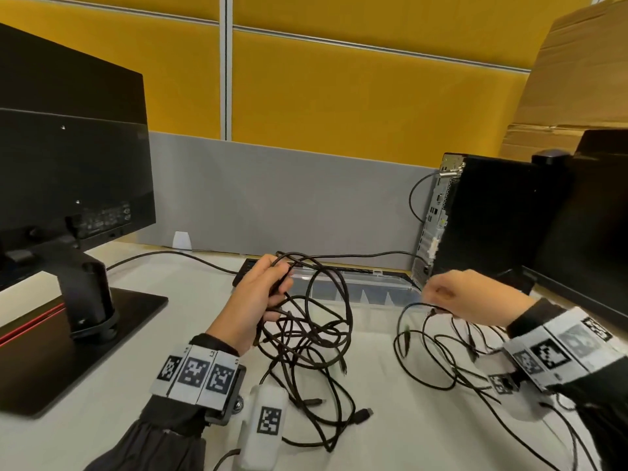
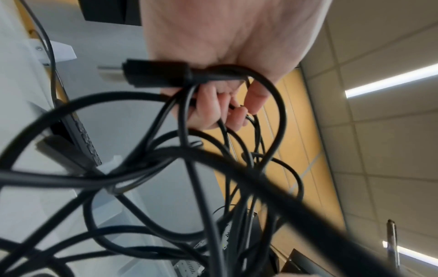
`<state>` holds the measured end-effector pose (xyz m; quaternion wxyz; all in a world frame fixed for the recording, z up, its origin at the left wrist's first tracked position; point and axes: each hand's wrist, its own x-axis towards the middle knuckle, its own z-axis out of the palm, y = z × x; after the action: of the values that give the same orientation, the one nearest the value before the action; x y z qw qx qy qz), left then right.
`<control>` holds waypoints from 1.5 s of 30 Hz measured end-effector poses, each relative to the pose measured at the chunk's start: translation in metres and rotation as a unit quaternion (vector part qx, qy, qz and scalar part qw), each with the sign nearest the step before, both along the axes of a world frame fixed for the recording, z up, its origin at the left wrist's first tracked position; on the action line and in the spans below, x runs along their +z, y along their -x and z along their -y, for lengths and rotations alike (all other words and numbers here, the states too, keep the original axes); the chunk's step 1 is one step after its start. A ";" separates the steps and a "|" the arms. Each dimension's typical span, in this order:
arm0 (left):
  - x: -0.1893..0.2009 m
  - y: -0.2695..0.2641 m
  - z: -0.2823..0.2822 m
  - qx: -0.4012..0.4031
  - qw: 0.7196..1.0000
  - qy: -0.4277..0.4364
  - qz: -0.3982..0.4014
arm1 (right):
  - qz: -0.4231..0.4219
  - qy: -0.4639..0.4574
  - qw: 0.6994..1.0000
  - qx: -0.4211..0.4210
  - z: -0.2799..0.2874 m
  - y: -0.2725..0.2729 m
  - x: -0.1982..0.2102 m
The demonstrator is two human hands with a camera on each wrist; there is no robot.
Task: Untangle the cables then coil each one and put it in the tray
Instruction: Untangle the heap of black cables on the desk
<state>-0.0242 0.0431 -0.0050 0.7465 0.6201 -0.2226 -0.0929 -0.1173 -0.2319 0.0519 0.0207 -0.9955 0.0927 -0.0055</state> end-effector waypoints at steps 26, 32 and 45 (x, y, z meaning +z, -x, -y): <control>0.000 0.007 -0.002 -0.091 0.992 -0.086 0.015 | 0.163 -0.425 0.867 0.203 -0.069 -0.023 -0.009; 0.007 0.000 -0.014 0.014 0.997 -0.068 0.038 | 0.221 -0.356 0.883 0.212 -0.038 -0.014 -0.010; 0.015 -0.005 -0.023 0.189 0.978 0.084 -0.020 | -0.063 -0.055 0.995 0.056 0.029 0.014 -0.006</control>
<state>-0.0191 0.0658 0.0099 0.8041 0.5843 -0.0935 0.0567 -0.1311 -0.2611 0.0457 0.0695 -0.9948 0.0377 0.0634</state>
